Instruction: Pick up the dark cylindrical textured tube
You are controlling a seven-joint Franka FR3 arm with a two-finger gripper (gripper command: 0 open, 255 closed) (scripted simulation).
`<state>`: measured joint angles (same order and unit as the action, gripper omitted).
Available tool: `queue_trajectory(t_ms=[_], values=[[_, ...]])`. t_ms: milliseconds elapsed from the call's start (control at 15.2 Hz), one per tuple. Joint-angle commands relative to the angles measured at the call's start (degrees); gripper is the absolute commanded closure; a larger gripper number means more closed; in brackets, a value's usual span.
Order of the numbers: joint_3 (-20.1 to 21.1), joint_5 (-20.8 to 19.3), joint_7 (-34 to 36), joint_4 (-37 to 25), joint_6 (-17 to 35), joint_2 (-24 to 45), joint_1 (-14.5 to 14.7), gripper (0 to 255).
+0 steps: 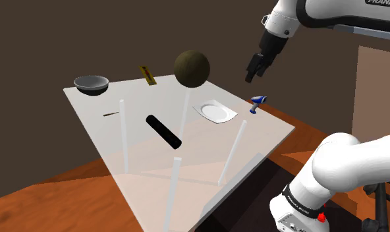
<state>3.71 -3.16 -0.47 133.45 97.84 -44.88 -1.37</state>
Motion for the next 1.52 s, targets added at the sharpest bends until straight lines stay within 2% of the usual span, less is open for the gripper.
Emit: queue_trajectory(t_ms=[0,726,1452], values=[[0.0,0.0,0.0,0.0,0.0,0.0,0.0,0],[3.7,2.9,3.9,0.1,15.5,18.7,1.7,0],[7.2,3.1,7.8,-8.0,27.0,41.4,3.1,0]])
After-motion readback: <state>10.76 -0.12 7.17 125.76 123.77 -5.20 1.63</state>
